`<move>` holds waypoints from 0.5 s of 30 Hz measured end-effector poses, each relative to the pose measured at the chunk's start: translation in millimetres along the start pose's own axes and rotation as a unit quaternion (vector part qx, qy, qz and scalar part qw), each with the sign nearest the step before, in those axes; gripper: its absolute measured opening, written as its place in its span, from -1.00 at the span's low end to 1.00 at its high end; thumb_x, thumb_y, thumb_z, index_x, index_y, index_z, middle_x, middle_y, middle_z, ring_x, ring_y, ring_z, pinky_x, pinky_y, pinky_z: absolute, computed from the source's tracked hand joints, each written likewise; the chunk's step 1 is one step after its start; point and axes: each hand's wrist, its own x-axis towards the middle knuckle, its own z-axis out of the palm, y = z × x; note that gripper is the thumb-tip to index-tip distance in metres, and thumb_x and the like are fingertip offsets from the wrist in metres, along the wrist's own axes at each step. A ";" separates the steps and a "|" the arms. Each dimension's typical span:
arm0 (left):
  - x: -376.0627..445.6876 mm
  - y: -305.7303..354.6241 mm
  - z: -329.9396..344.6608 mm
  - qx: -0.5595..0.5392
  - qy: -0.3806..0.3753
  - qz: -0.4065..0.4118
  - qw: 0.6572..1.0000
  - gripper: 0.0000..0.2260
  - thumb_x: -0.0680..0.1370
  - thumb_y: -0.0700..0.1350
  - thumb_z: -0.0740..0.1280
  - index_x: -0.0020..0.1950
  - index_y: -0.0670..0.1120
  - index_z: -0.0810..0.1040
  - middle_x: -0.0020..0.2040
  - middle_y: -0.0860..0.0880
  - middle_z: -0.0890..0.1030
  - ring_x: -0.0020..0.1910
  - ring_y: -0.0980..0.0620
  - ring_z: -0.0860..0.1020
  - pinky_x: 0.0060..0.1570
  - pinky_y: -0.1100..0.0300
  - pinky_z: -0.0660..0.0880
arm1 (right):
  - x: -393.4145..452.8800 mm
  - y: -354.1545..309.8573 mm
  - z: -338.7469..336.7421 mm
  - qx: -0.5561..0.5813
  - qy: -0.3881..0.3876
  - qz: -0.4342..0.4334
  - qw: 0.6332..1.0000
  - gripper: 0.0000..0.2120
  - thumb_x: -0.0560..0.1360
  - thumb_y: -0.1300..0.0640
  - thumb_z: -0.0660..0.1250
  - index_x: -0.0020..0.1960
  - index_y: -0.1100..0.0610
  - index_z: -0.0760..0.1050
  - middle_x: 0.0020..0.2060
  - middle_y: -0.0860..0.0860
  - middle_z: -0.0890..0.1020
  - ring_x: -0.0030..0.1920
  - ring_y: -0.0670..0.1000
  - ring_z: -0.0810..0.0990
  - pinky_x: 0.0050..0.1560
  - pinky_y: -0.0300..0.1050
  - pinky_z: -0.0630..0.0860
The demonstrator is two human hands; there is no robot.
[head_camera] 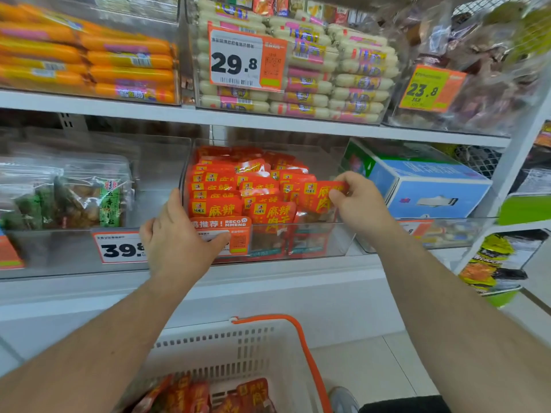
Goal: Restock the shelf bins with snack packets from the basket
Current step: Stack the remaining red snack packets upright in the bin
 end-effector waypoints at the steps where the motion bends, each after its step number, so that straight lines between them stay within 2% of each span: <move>1: 0.0 0.0 0.0 -0.002 0.001 0.000 1.000 -0.11 0.21 0.27 0.58 0.36 -0.05 0.26 0.19 -0.06 0.56 0.20 -0.13 0.51 0.32 -0.10 0.23 | -0.7 2.8 3.0 -0.003 -0.005 0.010 1.000 -0.94 0.60 0.18 0.26 -0.01 0.04 0.48 -0.11 0.01 0.57 -0.09 -0.01 0.53 -0.12 -0.11 0.50; 4: -0.4 -1.0 -0.2 -0.003 0.004 0.000 1.000 -0.12 0.22 0.26 0.58 0.37 -0.04 0.26 0.20 -0.05 0.56 0.21 -0.12 0.50 0.33 -0.09 0.22 | -1.3 8.4 9.2 -0.027 -0.017 0.019 0.999 -0.91 0.62 0.19 0.22 0.04 0.03 0.47 -0.02 0.03 0.57 -0.01 0.02 0.53 -0.14 -0.16 0.41; 6: -0.9 -1.4 -0.4 -0.003 0.006 0.002 1.000 -0.12 0.23 0.25 0.57 0.39 -0.05 0.26 0.21 -0.05 0.55 0.23 -0.12 0.49 0.34 -0.10 0.22 | -2.5 11.8 13.0 -0.043 -0.037 0.019 0.998 -0.88 0.62 0.23 0.22 0.05 0.04 0.48 -0.02 0.03 0.58 0.01 0.03 0.53 -0.06 -0.17 0.39; 10: -2.5 -0.4 -1.2 0.000 0.012 0.010 1.000 -0.11 0.25 0.23 0.57 0.41 -0.06 0.25 0.24 -0.07 0.53 0.25 -0.13 0.48 0.35 -0.09 0.21 | -5.3 17.8 15.9 -0.075 -0.062 0.040 0.994 -0.75 0.64 0.21 0.20 0.28 0.08 0.49 0.10 0.02 0.55 0.11 0.03 0.49 0.05 -0.18 0.36; 15: -2.8 -1.7 -0.3 0.008 0.012 0.014 1.000 -0.10 0.26 0.24 0.56 0.44 -0.06 0.23 0.28 -0.07 0.51 0.28 -0.12 0.46 0.37 -0.09 0.20 | -3.8 17.4 17.5 -0.110 -0.080 0.029 0.990 -0.71 0.66 0.19 0.17 0.35 0.05 0.46 0.23 0.03 0.53 0.11 -0.02 0.42 0.06 -0.19 0.33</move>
